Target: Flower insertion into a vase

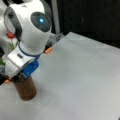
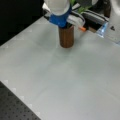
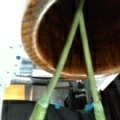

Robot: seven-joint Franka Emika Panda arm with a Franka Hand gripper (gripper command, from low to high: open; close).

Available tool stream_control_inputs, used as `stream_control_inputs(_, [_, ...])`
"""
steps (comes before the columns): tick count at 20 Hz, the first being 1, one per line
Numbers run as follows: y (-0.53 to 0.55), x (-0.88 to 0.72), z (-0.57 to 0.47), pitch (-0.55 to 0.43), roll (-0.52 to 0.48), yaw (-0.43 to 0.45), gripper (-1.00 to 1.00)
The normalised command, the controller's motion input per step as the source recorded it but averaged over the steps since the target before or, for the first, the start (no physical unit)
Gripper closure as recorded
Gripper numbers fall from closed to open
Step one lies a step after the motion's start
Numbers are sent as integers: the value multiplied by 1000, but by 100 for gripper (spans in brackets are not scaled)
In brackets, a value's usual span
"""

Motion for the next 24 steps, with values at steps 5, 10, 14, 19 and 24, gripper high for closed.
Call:
stream_control_inputs(5, [212, 345, 224, -72, -62, 57, -100])
stream_control_inputs(10, [409, 237, 154, -308, 52, -25, -100])
stream_control_inputs(14, [473, 81, 56, -432, 139, -82, -100])
stream_control_inputs(19, [481, -63, 57, -475, 287, -108, -100])
stream_control_inputs(24, [452, -181, 30, -385, 230, -139, -100])
